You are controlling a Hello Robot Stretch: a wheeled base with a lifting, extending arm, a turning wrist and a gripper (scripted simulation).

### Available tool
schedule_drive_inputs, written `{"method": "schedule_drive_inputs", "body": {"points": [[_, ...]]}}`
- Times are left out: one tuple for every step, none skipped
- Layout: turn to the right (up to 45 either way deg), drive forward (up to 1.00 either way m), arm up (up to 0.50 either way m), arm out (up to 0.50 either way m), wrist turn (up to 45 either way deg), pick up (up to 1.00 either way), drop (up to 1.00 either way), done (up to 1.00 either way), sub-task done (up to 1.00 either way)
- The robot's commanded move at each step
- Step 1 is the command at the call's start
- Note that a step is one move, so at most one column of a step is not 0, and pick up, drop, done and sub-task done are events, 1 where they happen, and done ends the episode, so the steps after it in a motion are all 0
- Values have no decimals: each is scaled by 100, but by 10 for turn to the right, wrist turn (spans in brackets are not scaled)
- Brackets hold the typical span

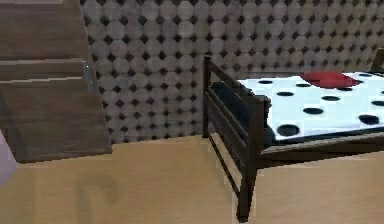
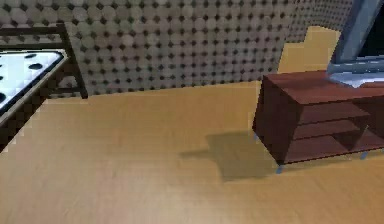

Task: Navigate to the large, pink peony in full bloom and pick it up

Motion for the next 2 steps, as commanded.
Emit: {"method": "schedule_drive_inputs", "body": {"points": [[-120, 0, 0, 0, 0, 0, 0, 0, 0], [0, 40, 0, 0, 0, 0, 0, 0, 0]]}}
